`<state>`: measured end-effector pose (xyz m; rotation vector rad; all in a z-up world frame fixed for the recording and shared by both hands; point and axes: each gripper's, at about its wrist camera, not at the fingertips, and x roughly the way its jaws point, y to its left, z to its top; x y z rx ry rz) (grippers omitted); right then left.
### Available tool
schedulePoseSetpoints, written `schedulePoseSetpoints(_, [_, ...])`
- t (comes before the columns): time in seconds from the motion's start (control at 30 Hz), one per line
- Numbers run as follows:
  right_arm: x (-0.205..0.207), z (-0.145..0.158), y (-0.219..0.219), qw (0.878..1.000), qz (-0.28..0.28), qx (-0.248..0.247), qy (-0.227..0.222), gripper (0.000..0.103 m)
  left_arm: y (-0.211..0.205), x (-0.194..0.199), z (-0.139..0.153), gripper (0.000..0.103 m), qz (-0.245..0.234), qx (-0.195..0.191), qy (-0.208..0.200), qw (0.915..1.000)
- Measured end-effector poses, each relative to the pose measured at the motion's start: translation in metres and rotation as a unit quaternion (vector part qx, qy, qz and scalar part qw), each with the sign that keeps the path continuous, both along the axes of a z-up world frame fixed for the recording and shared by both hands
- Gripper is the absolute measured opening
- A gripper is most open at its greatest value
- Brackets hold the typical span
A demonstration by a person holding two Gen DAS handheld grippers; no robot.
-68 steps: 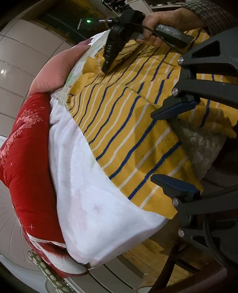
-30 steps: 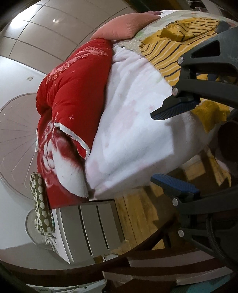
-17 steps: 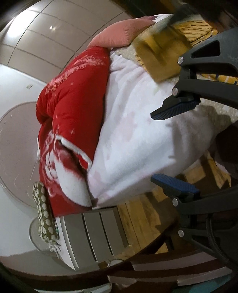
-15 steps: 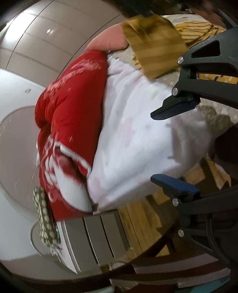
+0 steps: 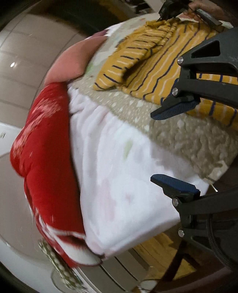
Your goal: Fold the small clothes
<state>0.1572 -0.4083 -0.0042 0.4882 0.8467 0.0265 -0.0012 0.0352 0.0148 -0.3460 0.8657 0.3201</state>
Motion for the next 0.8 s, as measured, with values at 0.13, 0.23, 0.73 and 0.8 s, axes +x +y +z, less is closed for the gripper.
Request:
schedulePoseSetpoints(0.13, [-0.016, 0.010, -0.016, 1.000, -0.005, -0.016, -0.018, 0.014, -0.015, 0.022, -0.009, 0.061, -0.031, 0.008, 0.018, 0.9993])
schedulePoseSetpoints(0.23, [-0.029, 0.029, -0.028, 0.998, -0.014, -0.046, -0.044, 0.033, -0.022, 0.034, -0.010, 0.061, -0.046, 0.000, 0.024, 0.9987])
schedulePoseSetpoints(0.73, [-0.022, 0.024, -0.031, 0.998, 0.014, -0.040, -0.045, 0.069, -0.046, 0.076, -0.023, 0.061, -0.087, -0.007, 0.045, 0.9952])
schedulePoseSetpoints(0.8, [-0.013, 0.023, -0.023, 0.998, 0.026, -0.048, -0.039, 0.023, -0.048, 0.084, -0.016, 0.061, -0.091, -0.009, 0.036, 0.9951])
